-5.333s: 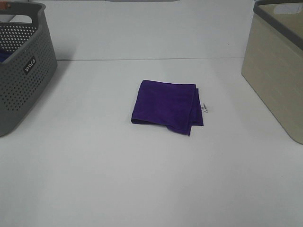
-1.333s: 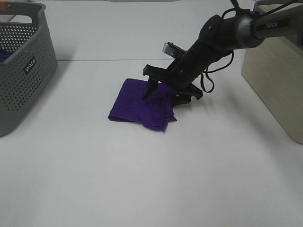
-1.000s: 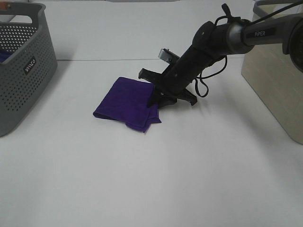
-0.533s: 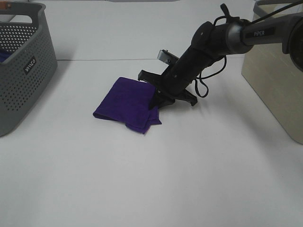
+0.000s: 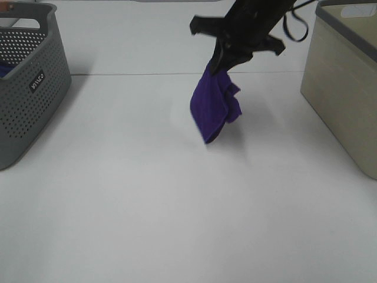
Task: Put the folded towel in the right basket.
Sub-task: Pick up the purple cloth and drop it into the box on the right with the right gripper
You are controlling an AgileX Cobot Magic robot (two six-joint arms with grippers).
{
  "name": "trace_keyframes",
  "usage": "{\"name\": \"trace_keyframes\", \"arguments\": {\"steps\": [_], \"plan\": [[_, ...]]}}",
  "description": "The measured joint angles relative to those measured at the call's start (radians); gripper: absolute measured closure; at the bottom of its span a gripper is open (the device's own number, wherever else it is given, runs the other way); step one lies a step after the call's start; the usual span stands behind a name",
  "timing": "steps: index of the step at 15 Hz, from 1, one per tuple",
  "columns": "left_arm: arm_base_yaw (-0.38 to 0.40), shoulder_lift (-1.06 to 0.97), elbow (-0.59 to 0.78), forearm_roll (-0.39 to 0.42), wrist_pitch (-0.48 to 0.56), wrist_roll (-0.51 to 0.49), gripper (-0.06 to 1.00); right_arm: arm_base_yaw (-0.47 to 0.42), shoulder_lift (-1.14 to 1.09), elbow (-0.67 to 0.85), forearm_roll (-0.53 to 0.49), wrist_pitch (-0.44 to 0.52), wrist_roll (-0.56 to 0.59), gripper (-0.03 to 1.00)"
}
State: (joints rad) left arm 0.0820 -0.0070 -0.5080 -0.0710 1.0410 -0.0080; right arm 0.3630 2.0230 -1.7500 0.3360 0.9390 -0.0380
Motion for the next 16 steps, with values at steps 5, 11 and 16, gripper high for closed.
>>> {"name": "trace_keyframes", "arguments": {"steps": [5, 11, 16], "plan": [[0.000, 0.000, 0.000, 0.000, 0.000, 0.000, -0.05, -0.244, -0.188, 0.000, -0.010, -0.071, -0.040, 0.92], [0.000, 0.000, 0.000, 0.000, 0.000, 0.000, -0.05, -0.534, -0.276, 0.000, -0.011, -0.281, -0.051, 0.92], [0.000, 0.000, 0.000, 0.000, 0.000, 0.000, -0.05, -0.639, -0.219, 0.000, -0.120, -0.255, -0.043, 0.92]]}}
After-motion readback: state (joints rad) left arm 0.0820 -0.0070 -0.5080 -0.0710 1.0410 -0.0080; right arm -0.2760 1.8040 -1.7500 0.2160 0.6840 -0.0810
